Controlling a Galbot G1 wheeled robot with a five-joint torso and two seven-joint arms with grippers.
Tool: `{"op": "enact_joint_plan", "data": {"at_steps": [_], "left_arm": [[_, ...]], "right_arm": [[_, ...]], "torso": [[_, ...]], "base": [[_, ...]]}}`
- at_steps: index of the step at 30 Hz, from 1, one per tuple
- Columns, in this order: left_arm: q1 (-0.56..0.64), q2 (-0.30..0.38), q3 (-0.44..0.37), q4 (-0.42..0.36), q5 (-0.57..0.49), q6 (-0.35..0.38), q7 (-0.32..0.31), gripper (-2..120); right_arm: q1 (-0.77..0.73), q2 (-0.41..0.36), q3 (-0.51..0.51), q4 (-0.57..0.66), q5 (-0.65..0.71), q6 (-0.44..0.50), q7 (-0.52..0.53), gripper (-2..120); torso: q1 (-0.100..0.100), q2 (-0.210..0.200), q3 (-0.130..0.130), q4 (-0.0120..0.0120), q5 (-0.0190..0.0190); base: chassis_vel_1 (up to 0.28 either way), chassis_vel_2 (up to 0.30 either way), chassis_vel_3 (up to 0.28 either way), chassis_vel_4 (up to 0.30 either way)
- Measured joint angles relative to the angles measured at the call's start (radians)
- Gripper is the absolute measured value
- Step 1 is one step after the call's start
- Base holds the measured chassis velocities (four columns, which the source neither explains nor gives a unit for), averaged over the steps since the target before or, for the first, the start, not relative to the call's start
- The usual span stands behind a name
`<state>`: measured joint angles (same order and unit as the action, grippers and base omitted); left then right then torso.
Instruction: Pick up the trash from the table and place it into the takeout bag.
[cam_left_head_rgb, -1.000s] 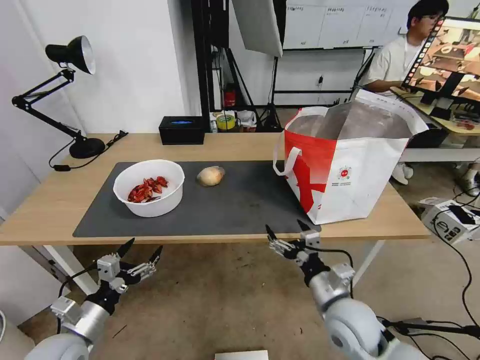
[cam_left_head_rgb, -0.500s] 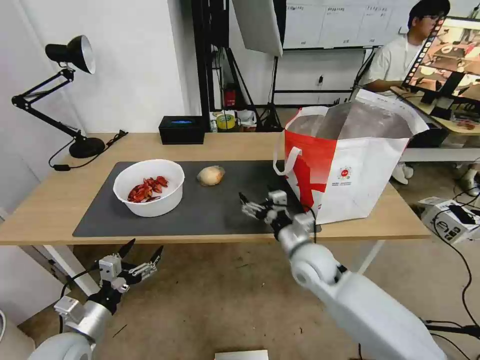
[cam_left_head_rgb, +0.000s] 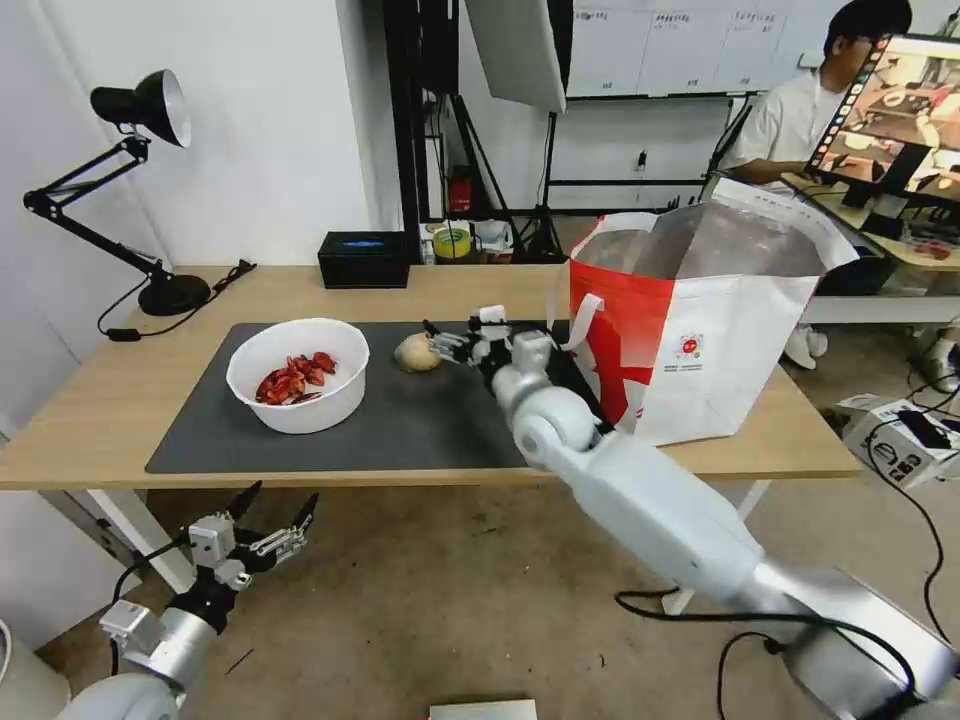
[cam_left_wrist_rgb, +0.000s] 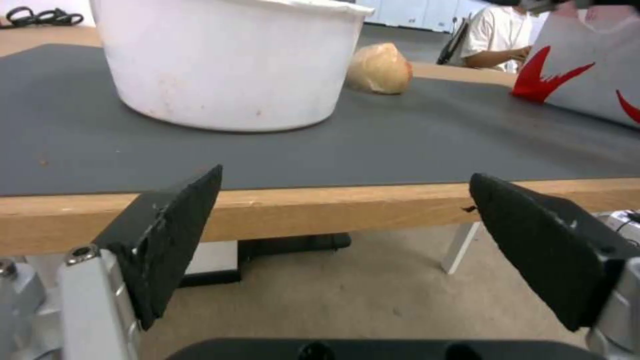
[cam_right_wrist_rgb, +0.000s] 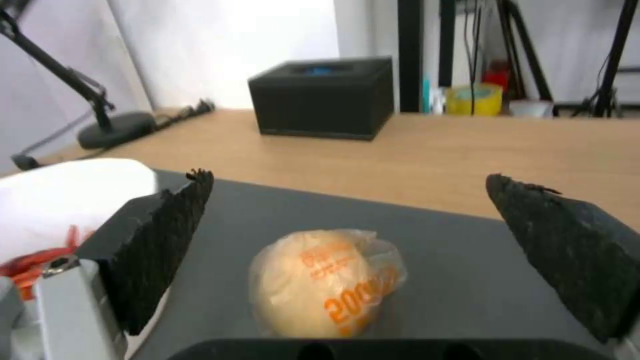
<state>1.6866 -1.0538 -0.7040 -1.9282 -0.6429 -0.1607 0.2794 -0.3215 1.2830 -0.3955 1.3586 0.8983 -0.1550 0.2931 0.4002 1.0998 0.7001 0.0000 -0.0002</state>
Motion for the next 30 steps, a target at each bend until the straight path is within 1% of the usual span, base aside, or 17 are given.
{"op": "enact_joint_plan", "data": {"at_steps": [1, 2, 3, 4, 7, 8, 10, 11, 13, 18, 21, 30], "left_arm": [[0.002, -0.001, 0.000, -0.001, 0.000, 0.000, 0.000, 100], [0.002, -0.001, 0.000, -0.001, 0.000, 0.000, 0.000, 100], [0.006, -0.001, 0.000, -0.001, 0.004, 0.000, 0.000, 100], [0.006, -0.001, 0.000, -0.001, 0.004, 0.000, 0.000, 100], [0.018, 0.003, -0.004, 0.002, 0.011, -0.002, 0.001, 100], [0.018, 0.003, -0.004, 0.002, 0.011, -0.002, 0.001, 100], [0.021, 0.002, -0.012, 0.002, 0.010, -0.003, 0.001, 100], [0.021, 0.002, -0.012, 0.002, 0.010, -0.003, 0.001, 100], [0.024, -0.001, -0.016, 0.000, 0.009, -0.005, 0.001, 100], [0.026, -0.003, -0.022, -0.004, 0.007, -0.006, 0.002, 100], [0.028, -0.002, -0.034, -0.007, 0.002, -0.009, 0.002, 100], [0.043, -0.001, -0.051, -0.002, -0.005, -0.026, 0.008, 100]], "right_arm": [[0.025, 0.023, -0.003, -0.049, 0.013, -0.012, -0.015, 100], [0.025, 0.023, -0.003, -0.049, 0.013, -0.012, -0.015, 100], [0.057, 0.050, -0.009, -0.107, 0.035, -0.028, -0.033, 100], [0.057, 0.050, -0.009, -0.107, 0.035, -0.028, -0.033, 100], [0.124, 0.096, -0.035, -0.208, 0.077, -0.060, -0.069, 100], [0.124, 0.096, -0.035, -0.208, 0.077, -0.060, -0.069, 100], [0.157, 0.123, -0.056, -0.258, 0.083, -0.077, -0.089, 100], [0.157, 0.123, -0.056, -0.258, 0.083, -0.077, -0.089, 100], [0.170, 0.156, -0.059, -0.302, 0.077, -0.099, -0.092, 100], [0.176, 0.191, -0.055, -0.347, 0.045, -0.116, -0.092, 100], [0.189, 0.214, -0.053, -0.392, 0.002, -0.161, -0.095, 100], [0.206, 0.234, -0.054, -0.437, -0.050, -0.229, -0.117, 100]], "torso": [[0.000, 0.000, 0.000, -0.0001, 0.0000], [0.000, 0.000, 0.000, -0.0001, 0.0000], [0.000, 0.000, 0.000, 0.0000, 0.0001], [0.000, 0.000, 0.000, 0.0000, 0.0001], [0.000, 0.000, 0.000, 0.0001, -0.0001], [0.000, 0.000, 0.000, 0.0001, -0.0001], [0.000, 0.000, 0.000, -0.0001, -0.0001], [0.000, 0.000, 0.000, -0.0001, -0.0001], [0.000, 0.000, 0.000, 0.0000, 0.0000], [0.000, 0.000, 0.000, 0.0001, 0.0000], [0.000, 0.000, 0.000, -0.0002, 0.0000], [0.000, 0.000, 0.000, 0.0000, 0.0001]], "base": [[0.000, 0.000, 0.000, 0.000], [0.000, 0.000, 0.000, 0.000], [0.000, 0.000, 0.000, 0.000], [0.000, 0.000, 0.000, 0.000], [0.000, 0.000, 0.000, 0.000], [0.000, 0.000, 0.000, 0.000], [0.000, 0.000, 0.000, 0.000], [0.000, 0.000, 0.000, 0.000], [0.000, 0.000, 0.000, 0.000], [0.000, 0.000, 0.000, 0.000], [0.000, 0.000, 0.000, 0.000], [0.000, 0.000, 0.000, 0.000]]}}
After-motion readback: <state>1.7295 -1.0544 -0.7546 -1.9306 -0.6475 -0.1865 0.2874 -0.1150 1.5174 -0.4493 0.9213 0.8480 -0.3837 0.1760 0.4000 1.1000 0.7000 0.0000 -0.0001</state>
